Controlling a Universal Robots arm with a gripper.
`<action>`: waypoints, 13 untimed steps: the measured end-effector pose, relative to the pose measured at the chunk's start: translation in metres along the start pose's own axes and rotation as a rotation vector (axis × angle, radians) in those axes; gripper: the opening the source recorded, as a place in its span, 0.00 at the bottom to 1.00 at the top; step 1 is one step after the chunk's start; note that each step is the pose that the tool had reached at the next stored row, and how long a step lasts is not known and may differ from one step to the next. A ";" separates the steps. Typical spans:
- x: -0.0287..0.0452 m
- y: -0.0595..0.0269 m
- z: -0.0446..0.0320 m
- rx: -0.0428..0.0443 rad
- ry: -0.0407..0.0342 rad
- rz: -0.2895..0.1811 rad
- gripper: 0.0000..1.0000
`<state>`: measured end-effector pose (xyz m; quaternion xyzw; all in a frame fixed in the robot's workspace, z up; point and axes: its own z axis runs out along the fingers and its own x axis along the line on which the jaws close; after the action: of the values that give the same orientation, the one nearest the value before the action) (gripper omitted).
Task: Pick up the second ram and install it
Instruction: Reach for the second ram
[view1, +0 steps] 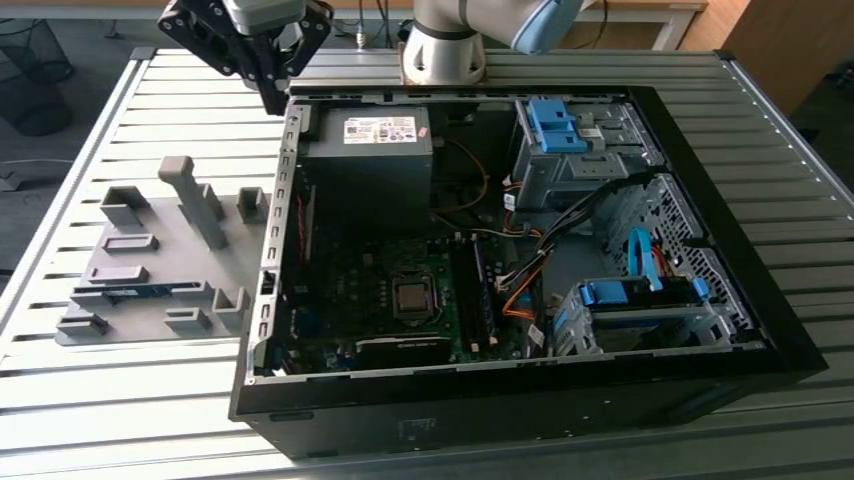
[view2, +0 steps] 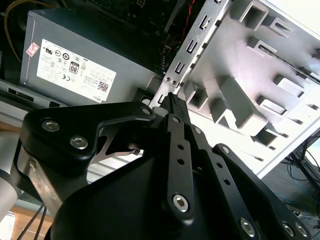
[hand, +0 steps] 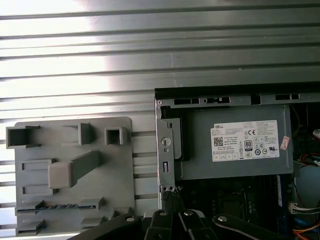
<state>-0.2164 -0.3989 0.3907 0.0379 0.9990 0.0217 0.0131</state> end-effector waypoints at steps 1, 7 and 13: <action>0.0004 0.0000 0.0000 -0.0001 0.0000 0.000 0.11; 0.0034 -0.0003 -0.0001 0.0000 0.0000 0.000 0.11; 0.0067 -0.0005 -0.0001 -0.0001 0.0000 0.000 0.11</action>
<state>-0.2231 -0.3989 0.3907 0.0379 0.9990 0.0217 0.0131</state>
